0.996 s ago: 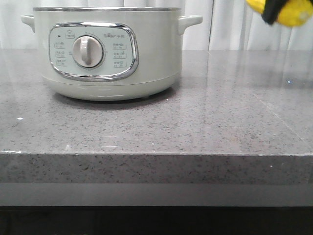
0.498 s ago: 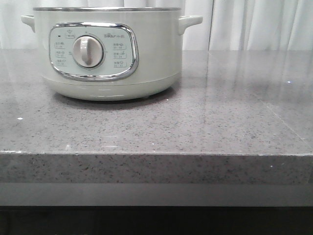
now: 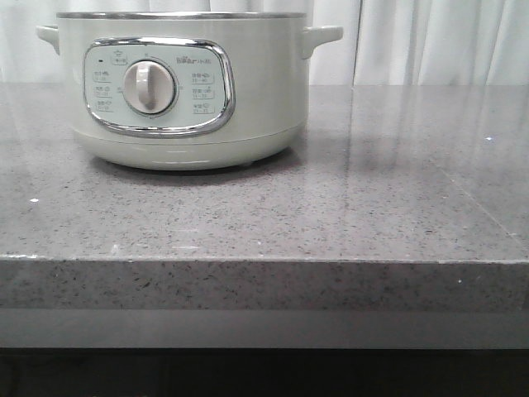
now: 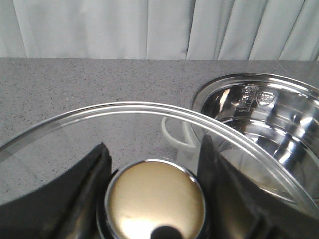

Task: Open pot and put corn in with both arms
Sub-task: 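Carry the corn with the right gripper over the open pot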

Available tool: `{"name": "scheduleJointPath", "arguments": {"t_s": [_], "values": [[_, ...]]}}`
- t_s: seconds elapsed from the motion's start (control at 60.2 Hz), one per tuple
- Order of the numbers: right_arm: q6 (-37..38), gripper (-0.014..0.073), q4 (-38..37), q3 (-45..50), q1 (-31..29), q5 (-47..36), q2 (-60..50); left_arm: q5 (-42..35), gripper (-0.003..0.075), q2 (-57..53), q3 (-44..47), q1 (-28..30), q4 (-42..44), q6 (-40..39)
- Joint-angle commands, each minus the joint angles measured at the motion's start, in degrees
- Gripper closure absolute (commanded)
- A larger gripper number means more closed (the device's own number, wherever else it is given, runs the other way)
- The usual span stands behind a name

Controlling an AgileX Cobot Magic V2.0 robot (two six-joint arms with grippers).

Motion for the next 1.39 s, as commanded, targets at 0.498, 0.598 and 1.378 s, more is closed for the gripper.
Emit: {"name": "scheduleJointPath", "arguments": {"t_s": [0.498, 0.598, 1.378], "values": [[-1.40, 0.0256, -2.05, -21.34, 0.41, 15.78, 16.37, -8.19, 0.0408, -0.88, -2.39, -0.11, -0.52, -0.10], [-1.40, 0.0136, -2.61, -21.66, 0.41, 16.00, 16.53, -8.19, 0.0408, -0.88, -2.39, -0.11, -0.52, -0.10], [-0.69, 0.0011, -2.72, 0.41, 0.41, 2.67, -7.35, -8.19, 0.0408, -0.88, -2.39, -0.11, -0.52, -0.10]]}}
